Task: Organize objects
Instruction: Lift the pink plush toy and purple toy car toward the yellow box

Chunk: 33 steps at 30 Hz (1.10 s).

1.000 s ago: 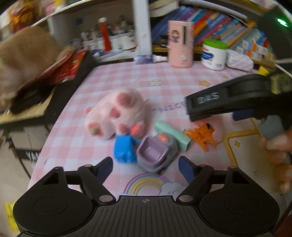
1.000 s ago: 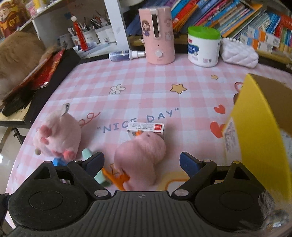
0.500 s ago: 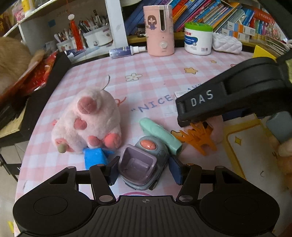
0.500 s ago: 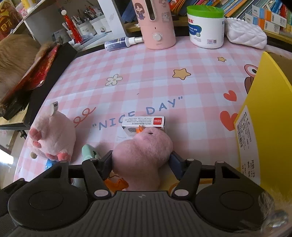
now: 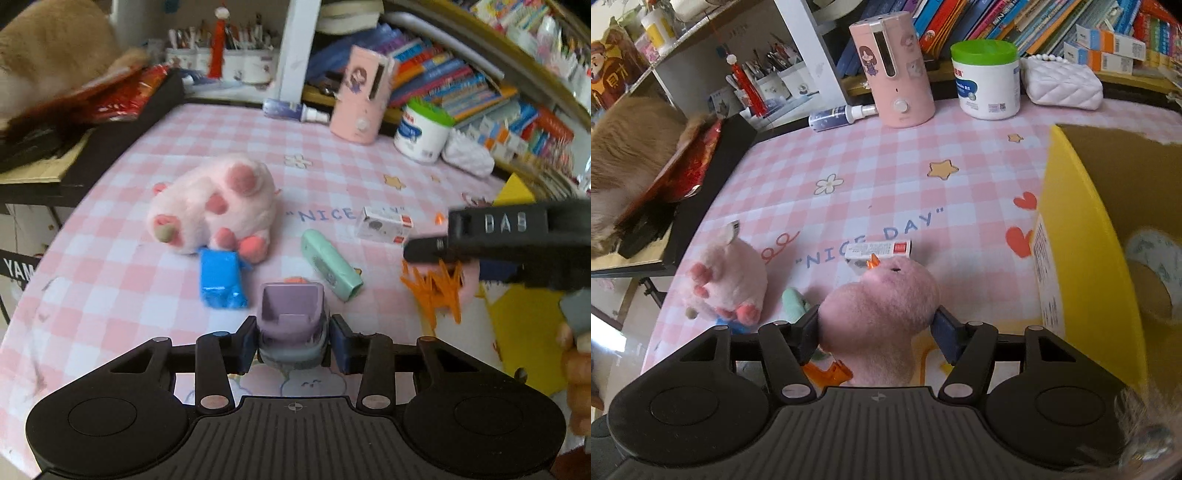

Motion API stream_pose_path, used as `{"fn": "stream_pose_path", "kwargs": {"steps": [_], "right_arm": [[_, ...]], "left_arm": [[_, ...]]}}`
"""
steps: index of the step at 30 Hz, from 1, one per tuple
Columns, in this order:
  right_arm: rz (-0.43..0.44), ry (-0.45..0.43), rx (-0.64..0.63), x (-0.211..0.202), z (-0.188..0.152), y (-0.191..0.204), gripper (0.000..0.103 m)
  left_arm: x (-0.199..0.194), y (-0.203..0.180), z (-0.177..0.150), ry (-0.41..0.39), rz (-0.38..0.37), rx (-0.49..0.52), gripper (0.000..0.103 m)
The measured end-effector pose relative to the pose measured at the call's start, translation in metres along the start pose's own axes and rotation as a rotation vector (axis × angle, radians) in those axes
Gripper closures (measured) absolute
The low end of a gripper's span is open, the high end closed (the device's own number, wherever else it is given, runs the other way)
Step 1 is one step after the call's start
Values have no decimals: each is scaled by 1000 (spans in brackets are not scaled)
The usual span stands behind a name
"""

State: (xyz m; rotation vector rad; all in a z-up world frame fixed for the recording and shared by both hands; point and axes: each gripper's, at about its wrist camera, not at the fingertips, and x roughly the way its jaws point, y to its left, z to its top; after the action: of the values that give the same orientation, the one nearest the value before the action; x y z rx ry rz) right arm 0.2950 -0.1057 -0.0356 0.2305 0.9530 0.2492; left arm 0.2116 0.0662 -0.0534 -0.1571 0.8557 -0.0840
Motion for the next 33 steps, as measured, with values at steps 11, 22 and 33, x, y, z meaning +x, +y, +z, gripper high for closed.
{"fn": "stream_pose_path", "kwargs": {"steps": [11, 22, 33], "right_arm": [[-20, -13, -118, -33, -40, 20, 43], [-12, 47, -100, -33, -64, 24, 43], [-17, 41, -136, -42, -68, 26, 43]], "left_arm": [[-30, 11, -33, 4, 19, 5, 66], [-20, 10, -50, 53, 68, 30, 57], [-29, 19, -42, 22, 28, -57, 64]]}}
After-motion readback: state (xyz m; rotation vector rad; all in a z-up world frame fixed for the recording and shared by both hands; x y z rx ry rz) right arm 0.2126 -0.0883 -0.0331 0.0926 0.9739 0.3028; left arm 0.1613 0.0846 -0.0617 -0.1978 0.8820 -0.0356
